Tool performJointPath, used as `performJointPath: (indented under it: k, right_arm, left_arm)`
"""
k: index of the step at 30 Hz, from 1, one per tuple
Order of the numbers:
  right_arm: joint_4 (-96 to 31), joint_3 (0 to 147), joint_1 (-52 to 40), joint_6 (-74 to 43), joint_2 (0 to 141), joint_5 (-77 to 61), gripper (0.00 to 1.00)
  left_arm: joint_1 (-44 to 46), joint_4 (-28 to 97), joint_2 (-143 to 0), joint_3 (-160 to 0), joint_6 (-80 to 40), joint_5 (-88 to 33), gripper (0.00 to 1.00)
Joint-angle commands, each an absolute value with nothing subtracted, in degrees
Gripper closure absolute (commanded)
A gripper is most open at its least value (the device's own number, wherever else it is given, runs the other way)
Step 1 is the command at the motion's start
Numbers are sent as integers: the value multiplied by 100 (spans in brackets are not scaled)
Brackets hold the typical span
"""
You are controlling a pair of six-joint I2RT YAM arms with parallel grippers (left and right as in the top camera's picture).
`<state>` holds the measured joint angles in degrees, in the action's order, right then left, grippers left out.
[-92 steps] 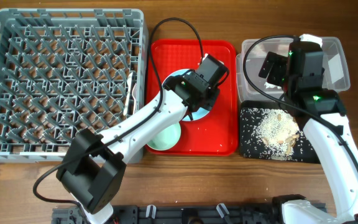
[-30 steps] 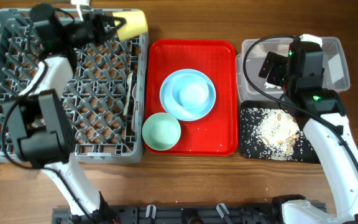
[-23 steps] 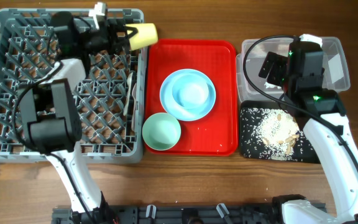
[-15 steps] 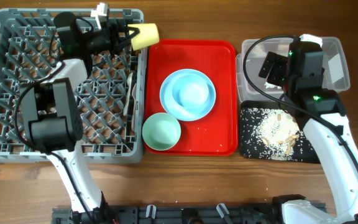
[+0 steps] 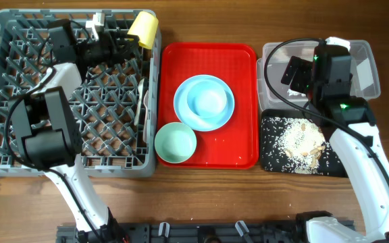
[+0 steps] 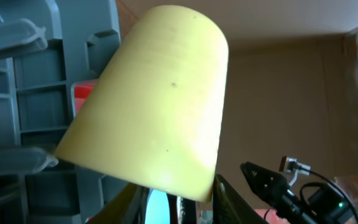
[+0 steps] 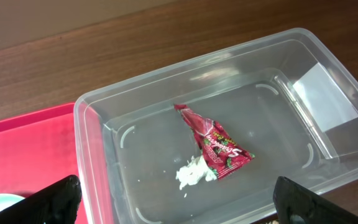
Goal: Sort waste into correct bins and load items into the dishwasher rack
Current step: 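Lift the yellow cup left and place it in the grey rack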
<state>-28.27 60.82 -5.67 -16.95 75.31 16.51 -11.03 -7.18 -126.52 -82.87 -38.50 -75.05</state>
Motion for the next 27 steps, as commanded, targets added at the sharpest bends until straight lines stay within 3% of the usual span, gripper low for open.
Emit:
performJointPath:
  k: [1,7,27]
  right_arm:
    - [-2816,6154,-539,-1651,7596,1597,0]
    - [-2816,6154,-539,-1653,7596,1597,0]
    - [-2816,6154,-539,-1653,7596,1597,0]
  left_arm:
    - [-1240,-569,-12831,-8167,-3509,-6954,76]
    - [-1251,-548,-12831,-8167,-3511,-7183,96]
    - [-1772,27,-12831,-8167,-3507,-8248,96]
